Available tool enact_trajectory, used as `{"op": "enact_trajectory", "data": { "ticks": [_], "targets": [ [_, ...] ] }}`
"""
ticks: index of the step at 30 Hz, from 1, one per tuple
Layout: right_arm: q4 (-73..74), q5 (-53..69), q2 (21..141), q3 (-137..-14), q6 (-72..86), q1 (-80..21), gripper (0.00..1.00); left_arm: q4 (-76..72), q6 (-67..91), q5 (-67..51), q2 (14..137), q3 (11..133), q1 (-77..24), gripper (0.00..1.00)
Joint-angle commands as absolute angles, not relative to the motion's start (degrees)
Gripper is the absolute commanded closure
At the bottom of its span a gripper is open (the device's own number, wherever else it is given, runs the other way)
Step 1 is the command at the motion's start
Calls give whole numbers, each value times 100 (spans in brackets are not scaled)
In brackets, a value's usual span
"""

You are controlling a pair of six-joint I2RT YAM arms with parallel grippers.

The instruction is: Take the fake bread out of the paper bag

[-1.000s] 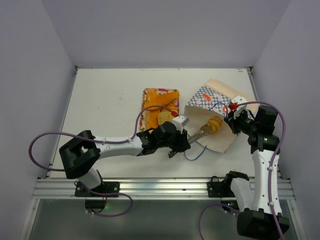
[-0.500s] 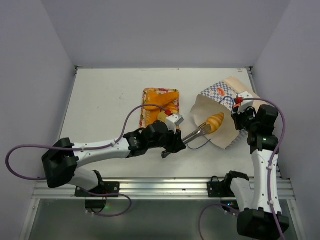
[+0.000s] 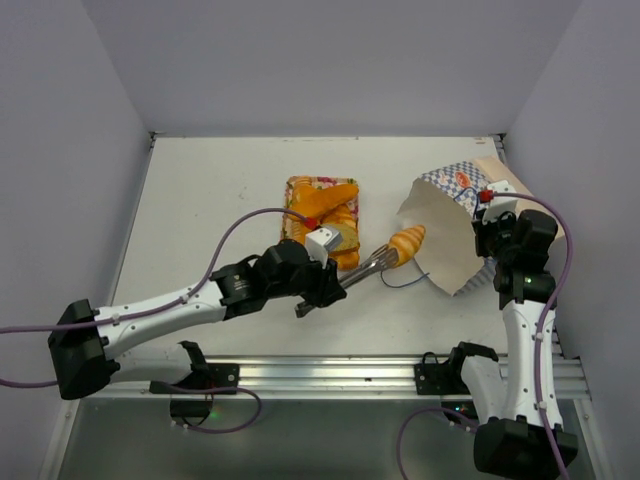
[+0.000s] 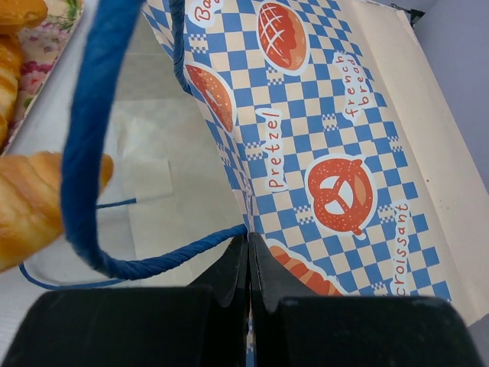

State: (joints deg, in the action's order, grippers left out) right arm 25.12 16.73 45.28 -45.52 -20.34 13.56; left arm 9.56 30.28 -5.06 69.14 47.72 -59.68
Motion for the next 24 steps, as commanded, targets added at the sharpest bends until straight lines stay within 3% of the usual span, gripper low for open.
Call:
{"op": "enact_trajectory", "data": {
  "ticks": [1, 8, 24],
  "targets": [
    [2233, 1485, 4439, -4526, -1890, 1371, 100, 1343, 2760, -299, 6382, 4746, -5740, 100],
    [2224, 1494, 4430, -4518, -1898, 1362, 100, 1959, 2523, -194, 5775, 4799, -4949, 100],
    [2224, 1538, 4395, -4483, -1934, 1371, 100, 2619, 2382, 545, 5757, 4649, -4562, 100]
  ]
}}
